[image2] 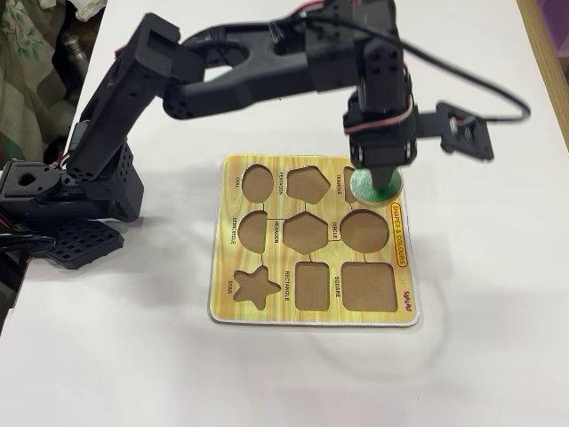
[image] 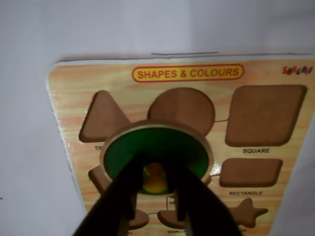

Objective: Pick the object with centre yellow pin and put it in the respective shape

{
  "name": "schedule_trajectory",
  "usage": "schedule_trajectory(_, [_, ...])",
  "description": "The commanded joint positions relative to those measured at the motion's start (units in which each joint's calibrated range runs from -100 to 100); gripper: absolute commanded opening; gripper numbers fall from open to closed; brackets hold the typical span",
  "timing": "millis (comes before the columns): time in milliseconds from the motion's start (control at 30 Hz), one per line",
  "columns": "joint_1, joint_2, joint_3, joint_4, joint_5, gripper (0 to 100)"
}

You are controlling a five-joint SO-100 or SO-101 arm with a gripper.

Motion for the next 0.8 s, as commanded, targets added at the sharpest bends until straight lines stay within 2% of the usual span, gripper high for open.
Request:
schedule_trajectory(0, [3.14,-0.83,-3.42,-0.40,0.06,1])
schedule_trajectory(767, [1.19,5.78,-2.34,-0.49,0.00,1])
